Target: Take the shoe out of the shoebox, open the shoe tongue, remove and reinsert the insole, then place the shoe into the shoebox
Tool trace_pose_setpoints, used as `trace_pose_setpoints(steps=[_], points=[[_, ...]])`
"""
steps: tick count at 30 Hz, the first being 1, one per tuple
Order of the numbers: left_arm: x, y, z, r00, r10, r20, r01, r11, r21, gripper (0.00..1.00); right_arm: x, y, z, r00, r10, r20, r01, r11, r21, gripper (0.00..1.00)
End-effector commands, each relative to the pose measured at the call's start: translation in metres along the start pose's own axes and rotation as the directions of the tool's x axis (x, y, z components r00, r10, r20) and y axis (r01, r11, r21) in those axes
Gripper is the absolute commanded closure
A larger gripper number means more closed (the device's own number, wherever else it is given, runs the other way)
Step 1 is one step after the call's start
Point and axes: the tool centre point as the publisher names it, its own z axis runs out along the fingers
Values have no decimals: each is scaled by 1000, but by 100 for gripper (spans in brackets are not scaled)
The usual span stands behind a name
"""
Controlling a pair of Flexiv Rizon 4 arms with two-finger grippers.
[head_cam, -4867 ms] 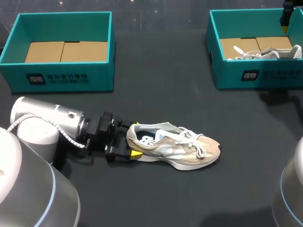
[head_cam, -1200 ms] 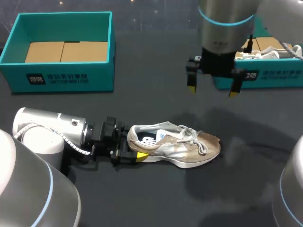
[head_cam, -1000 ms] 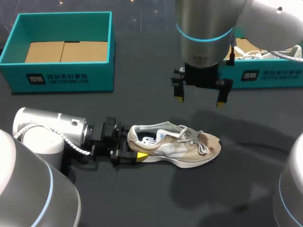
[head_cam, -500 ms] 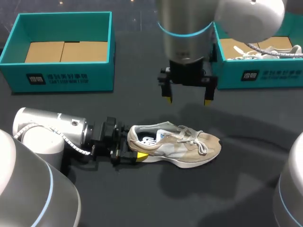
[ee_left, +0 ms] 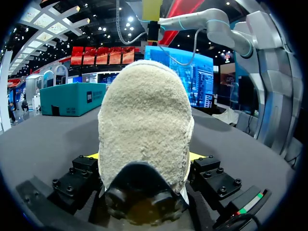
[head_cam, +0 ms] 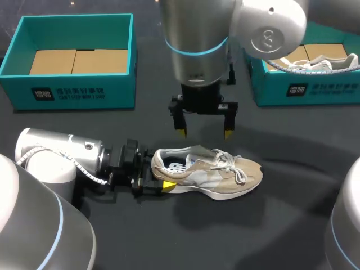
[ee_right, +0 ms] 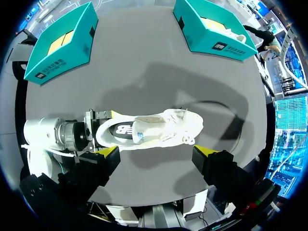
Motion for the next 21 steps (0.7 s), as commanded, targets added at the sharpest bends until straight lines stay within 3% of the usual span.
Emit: trace_pose_setpoints(steps=[1, 6, 21], points=[[2, 1, 2, 1000, 0, 2, 0, 1000, -2, 100, 36, -15, 12, 929, 208, 305, -202, 978, -50, 0], [2, 1, 2, 1000, 0, 2, 0, 1000, -2, 100, 46, -22, 25, 903, 229, 363, -227, 973, -50, 0], [2, 1, 2, 1000, 0, 2, 0, 1000, -2, 100, 51, -27, 60, 869, 285, 404, -269, 958, -97, 0]])
